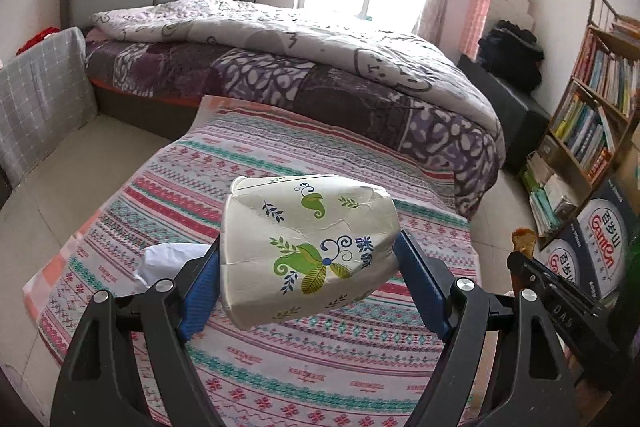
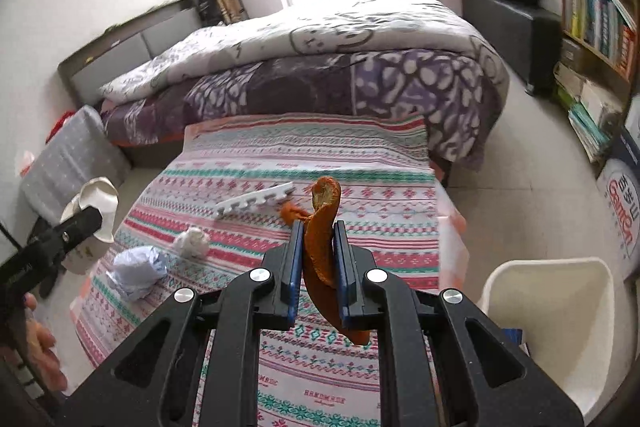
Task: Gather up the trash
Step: 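Drop the orange peel into the bin with the right gripper while the left drops the cup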
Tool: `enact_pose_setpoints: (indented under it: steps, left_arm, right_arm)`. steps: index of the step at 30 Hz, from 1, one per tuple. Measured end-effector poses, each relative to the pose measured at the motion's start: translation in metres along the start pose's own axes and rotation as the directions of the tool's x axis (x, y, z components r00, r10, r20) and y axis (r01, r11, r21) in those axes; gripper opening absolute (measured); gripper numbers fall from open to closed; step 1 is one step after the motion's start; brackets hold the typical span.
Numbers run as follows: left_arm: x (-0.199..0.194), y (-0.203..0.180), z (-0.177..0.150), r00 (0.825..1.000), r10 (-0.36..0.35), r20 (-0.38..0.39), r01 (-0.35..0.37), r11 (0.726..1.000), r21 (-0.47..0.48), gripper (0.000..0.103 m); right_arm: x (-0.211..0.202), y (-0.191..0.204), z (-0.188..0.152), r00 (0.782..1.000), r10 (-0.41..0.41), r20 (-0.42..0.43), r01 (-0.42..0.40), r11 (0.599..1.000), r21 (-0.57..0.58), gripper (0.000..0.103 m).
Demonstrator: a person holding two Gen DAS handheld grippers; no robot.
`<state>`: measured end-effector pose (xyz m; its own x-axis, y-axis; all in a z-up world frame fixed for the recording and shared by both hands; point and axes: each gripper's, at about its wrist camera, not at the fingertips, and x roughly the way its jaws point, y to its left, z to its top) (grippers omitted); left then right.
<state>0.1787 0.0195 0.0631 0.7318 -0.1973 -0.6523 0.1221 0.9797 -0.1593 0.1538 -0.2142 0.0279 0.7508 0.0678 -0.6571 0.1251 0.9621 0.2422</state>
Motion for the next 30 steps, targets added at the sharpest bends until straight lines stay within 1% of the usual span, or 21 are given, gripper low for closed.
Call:
enact_pose_setpoints:
  steps: [4, 10, 15, 20, 23, 26, 30]
  left_arm:
    - [0.001, -0.017, -0.001, 1.000, -0.021, 0.003, 0.021, 1.000, 0.010, 0.079]
    - [0.007, -0.046, -0.004, 0.999, -0.053, -0.005, 0.053, 0.998, 0.037, 0.080]
    - [0.013, -0.073, -0.009, 0.996, -0.091, -0.020, 0.092, 0.994, 0.061, 0.080]
    - [0.017, -0.102, -0.016, 0.992, -0.124, -0.033, 0.127, 0.987, 0.099, 0.080]
    - [0.019, -0.121, -0.022, 0.988, -0.147, -0.047, 0.152, 0.980, 0.128, 0.080]
    - [0.021, -0.139, -0.029, 0.981, -0.180, -0.072, 0.189, 0.971, 0.146, 0.080]
    - [0.021, -0.161, -0.038, 0.970, -0.219, -0.102, 0.234, 0.957, 0.172, 0.080]
  right_arm:
    - [-0.007, -0.019, 0.001, 0.999, -0.034, 0.009, 0.034, 0.999, 0.035, 0.014]
    - [-0.018, -0.053, 0.000, 0.997, -0.082, 0.001, 0.082, 0.991, 0.106, 0.014]
    - [-0.027, -0.083, -0.003, 0.991, -0.135, -0.012, 0.135, 0.976, 0.172, 0.014]
    - [-0.037, -0.116, -0.005, 0.980, -0.196, -0.025, 0.196, 0.948, 0.251, 0.015]
    - [-0.043, -0.134, -0.008, 0.970, -0.239, -0.049, 0.243, 0.928, 0.283, 0.015]
    - [-0.047, -0.152, -0.012, 0.958, -0.273, -0.082, 0.285, 0.907, 0.311, 0.015]
    - [-0.054, -0.175, -0.017, 0.948, -0.292, -0.125, 0.317, 0.877, 0.360, 0.016]
